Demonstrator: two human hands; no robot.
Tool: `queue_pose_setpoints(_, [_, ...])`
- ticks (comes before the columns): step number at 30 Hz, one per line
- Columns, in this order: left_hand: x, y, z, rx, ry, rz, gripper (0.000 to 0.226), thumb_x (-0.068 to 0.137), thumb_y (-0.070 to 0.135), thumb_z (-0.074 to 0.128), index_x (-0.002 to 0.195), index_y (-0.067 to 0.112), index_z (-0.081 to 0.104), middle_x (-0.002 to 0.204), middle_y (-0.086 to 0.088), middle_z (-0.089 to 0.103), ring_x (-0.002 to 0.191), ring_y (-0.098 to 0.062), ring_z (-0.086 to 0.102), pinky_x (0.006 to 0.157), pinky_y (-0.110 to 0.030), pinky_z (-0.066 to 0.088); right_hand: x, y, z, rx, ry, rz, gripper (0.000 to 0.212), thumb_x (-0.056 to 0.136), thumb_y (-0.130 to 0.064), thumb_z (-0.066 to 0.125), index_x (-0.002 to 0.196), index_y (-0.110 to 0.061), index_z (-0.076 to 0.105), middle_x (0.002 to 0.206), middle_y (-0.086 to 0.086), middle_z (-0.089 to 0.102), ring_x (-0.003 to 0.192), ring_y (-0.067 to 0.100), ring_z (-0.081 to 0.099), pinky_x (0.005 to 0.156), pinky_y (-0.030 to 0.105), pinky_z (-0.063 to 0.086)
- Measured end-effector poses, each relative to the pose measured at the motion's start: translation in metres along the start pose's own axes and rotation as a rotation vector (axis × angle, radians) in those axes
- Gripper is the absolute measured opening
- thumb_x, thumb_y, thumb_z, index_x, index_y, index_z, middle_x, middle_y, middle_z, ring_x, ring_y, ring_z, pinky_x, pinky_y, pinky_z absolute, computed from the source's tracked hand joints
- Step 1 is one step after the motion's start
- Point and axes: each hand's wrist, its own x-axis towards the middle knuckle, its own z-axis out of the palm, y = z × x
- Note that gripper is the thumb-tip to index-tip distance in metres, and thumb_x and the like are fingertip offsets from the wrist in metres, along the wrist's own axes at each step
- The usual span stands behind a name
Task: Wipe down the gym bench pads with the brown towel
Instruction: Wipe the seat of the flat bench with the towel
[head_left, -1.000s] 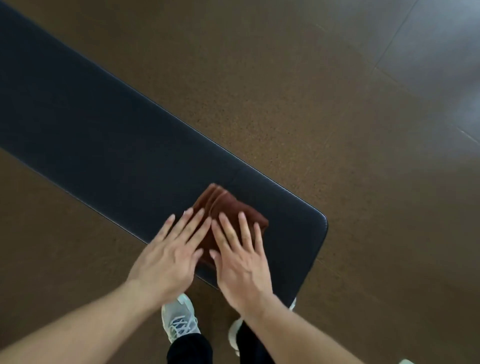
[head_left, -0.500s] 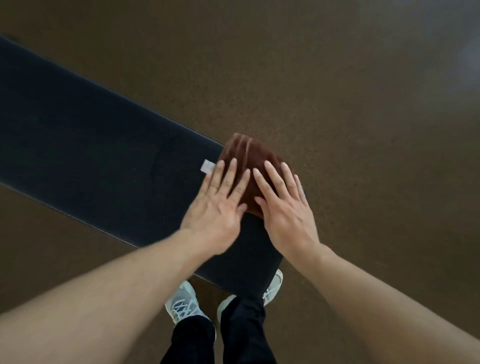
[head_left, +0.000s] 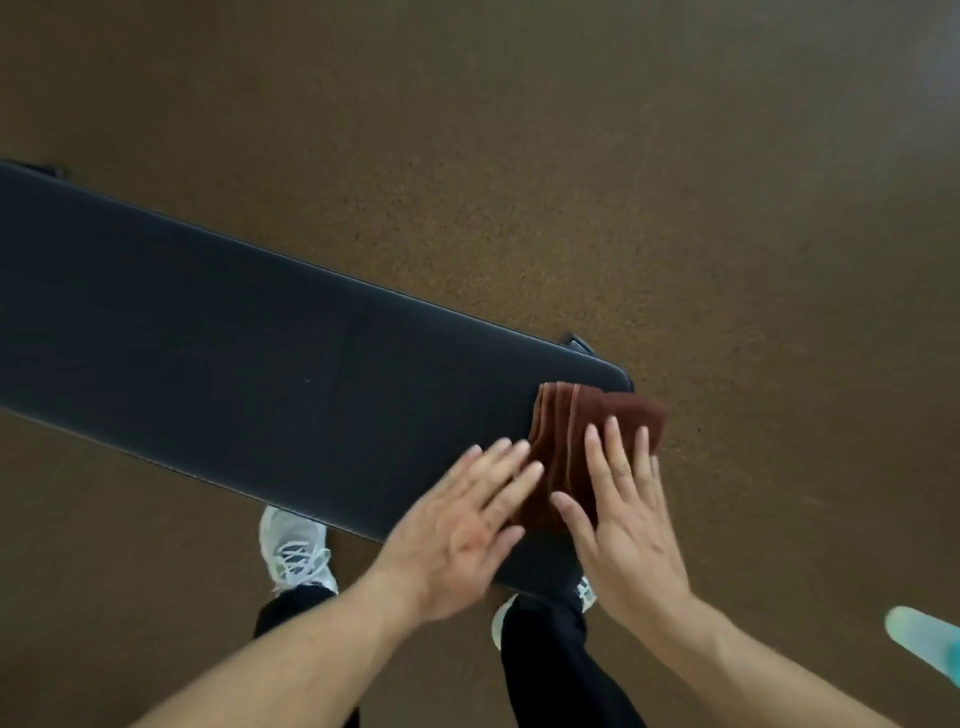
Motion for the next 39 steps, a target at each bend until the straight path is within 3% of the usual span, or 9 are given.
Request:
queue_pose_setpoints(5, [-0.018, -0.116, -0.049, 0.113, 0.137, -0.084, 0.061, 0.103, 0.035, 0.042, 0.157, 0.010, 0.027, 0.166, -0.009, 0.021, 0.155, -0.023, 0.015, 0.122, -0.049, 0.025, 0.054, -0.025, -0.008, -0.246, 0.097, -0.028, 0.079, 0.104, -0.070, 0.023, 0.166, -0.028, -0.002, 0.174, -0.004, -0.009, 0.158, 0.025, -0.022, 0.128, 0.055, -0.006])
queue_pose_setpoints(12, [-0.030, -0.207, -0.106, 0.014, 0.249, -0.246, 0.063, 0.103, 0.038, 0.032, 0.161, 0.019, 0.014, 0.168, -0.004, 0.012, 0.156, -0.015, 0.008, 0.127, -0.037, 0.010, 0.123, -0.128, 0.006, -0.190, 0.231, 0.097, 0.075, 0.102, -0.066, 0.022, 0.167, -0.032, 0.005, 0.174, -0.009, -0.004, 0.160, 0.019, -0.018, 0.128, 0.050, -0.009])
queue_pose_setpoints(15, [-0.040, -0.236, -0.121, 0.037, 0.225, -0.195, 0.063, 0.103, 0.039, 0.032, 0.161, 0.018, 0.016, 0.168, -0.002, 0.012, 0.156, -0.015, 0.008, 0.127, -0.037, 0.009, 0.135, -0.167, 0.023, -0.174, 0.278, 0.119, 0.076, 0.103, -0.066, 0.030, 0.166, -0.030, 0.007, 0.174, -0.011, 0.000, 0.160, 0.019, -0.014, 0.129, 0.047, -0.008])
queue_pose_setpoints(21, [-0.058, -0.284, -0.138, 0.110, 0.183, -0.082, 0.058, 0.104, 0.036, 0.031, 0.159, 0.018, 0.024, 0.167, -0.004, 0.019, 0.156, -0.016, 0.010, 0.126, -0.042, 0.015, 0.136, -0.219, 0.056, 0.167, 0.487, 0.188, 0.060, 0.100, -0.018, 0.043, 0.160, -0.026, 0.038, 0.169, -0.013, 0.027, 0.161, 0.015, 0.004, 0.131, 0.039, 0.000])
queue_pose_setpoints(23, [-0.061, -0.287, -0.136, 0.087, 0.195, -0.072, 0.057, 0.104, 0.033, 0.032, 0.158, 0.016, 0.026, 0.166, -0.004, 0.022, 0.156, -0.016, 0.011, 0.126, -0.042, 0.015, 0.126, -0.227, 0.066, 0.198, 0.508, 0.052, 0.061, 0.093, -0.014, 0.044, 0.153, -0.022, 0.050, 0.165, -0.008, 0.037, 0.160, 0.020, 0.017, 0.131, 0.042, 0.011])
queue_pose_setpoints(27, [-0.054, -0.272, -0.125, 0.004, 0.238, -0.042, 0.055, 0.104, 0.029, 0.033, 0.157, 0.012, 0.029, 0.164, -0.006, 0.027, 0.155, -0.016, 0.015, 0.126, -0.044, 0.017, 0.075, -0.265, 0.110, 0.057, 0.293, -0.388, 0.061, 0.088, -0.021, 0.052, 0.148, -0.018, 0.056, 0.162, -0.004, 0.044, 0.159, 0.023, 0.021, 0.130, 0.042, 0.014])
queue_pose_setpoints(30, [-0.045, -0.254, -0.120, -0.114, 0.286, -0.144, 0.052, 0.107, 0.024, 0.032, 0.157, 0.014, 0.028, 0.165, -0.001, 0.024, 0.155, -0.009, 0.010, 0.127, -0.039, 0.011, 0.056, -0.272, 0.132, -0.044, 0.208, -0.485, 0.051, 0.104, -0.040, 0.051, 0.151, -0.023, 0.053, 0.165, -0.009, 0.039, 0.161, 0.019, 0.012, 0.130, 0.046, 0.015])
queue_pose_setpoints(35, [-0.027, -0.241, -0.129, -0.176, 0.301, -0.123, 0.050, 0.107, 0.020, 0.032, 0.158, 0.016, 0.028, 0.166, 0.001, 0.025, 0.154, -0.006, 0.010, 0.127, -0.034, 0.009, 0.110, -0.242, 0.088, -0.231, 0.319, -0.345, 0.049, 0.102, -0.055, 0.052, 0.148, -0.042, 0.053, 0.168, -0.010, 0.033, 0.160, 0.031, 0.015, 0.123, 0.071, 0.007])
queue_pose_setpoints(39, [-0.013, -0.239, -0.137, -0.131, 0.304, -0.154, 0.051, 0.108, 0.021, 0.030, 0.159, 0.017, 0.025, 0.167, 0.003, 0.019, 0.155, -0.006, 0.004, 0.126, -0.030, 0.003, 0.162, -0.234, 0.050, -0.191, 0.299, -0.075, 0.059, 0.101, -0.063, 0.040, 0.157, -0.049, 0.029, 0.174, -0.007, 0.012, 0.160, 0.038, -0.005, 0.123, 0.070, -0.003])
